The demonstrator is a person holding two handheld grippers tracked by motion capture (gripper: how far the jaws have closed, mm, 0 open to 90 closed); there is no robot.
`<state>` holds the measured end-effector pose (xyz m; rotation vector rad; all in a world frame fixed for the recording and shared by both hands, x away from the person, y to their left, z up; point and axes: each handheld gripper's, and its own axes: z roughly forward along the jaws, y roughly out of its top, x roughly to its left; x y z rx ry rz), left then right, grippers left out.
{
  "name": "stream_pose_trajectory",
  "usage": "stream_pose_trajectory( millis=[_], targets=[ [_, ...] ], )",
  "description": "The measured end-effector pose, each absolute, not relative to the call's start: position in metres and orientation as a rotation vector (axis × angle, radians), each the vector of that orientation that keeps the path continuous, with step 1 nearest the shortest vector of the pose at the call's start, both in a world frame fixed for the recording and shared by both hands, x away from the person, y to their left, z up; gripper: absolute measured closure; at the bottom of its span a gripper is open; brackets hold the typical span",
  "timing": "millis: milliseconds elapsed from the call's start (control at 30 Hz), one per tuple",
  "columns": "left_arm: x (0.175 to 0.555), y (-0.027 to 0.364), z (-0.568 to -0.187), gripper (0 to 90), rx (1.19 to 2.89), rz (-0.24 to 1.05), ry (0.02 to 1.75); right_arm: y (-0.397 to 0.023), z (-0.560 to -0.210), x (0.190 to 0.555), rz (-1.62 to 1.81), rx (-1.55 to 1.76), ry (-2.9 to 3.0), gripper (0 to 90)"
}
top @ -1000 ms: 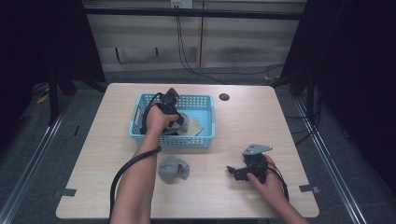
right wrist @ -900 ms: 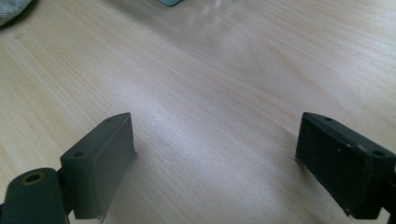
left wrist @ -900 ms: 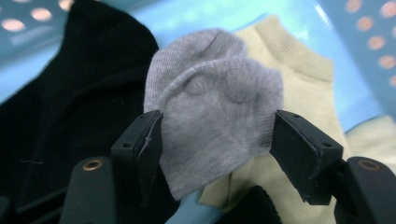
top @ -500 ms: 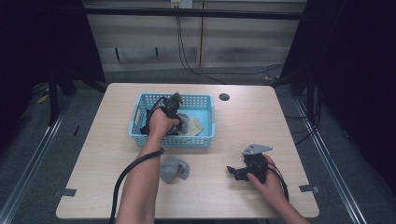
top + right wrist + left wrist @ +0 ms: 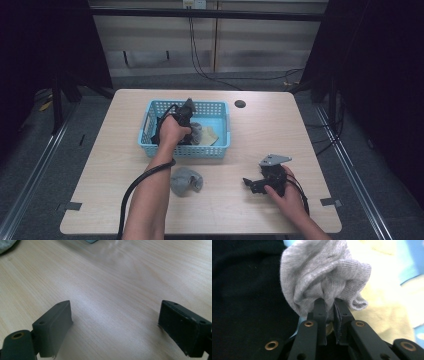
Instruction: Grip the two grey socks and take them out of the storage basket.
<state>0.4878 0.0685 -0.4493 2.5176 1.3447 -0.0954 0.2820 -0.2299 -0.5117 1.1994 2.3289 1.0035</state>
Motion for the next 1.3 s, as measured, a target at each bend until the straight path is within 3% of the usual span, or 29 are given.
stream_pose_trajectory(
  millis=[300,1300],
  targets=[
    [0.489,0.071,-0.412,81.8,2.524,-0.045,1.287,-0.230,-0.512,0.282,1.003,1.196,2.330,11.0],
    [0.457,0.081,-0.334,81.8,2.650,-0.107,1.071,-0.230,-0.512,0.282,1.001,1.198,2.332,11.0]
  ],
)
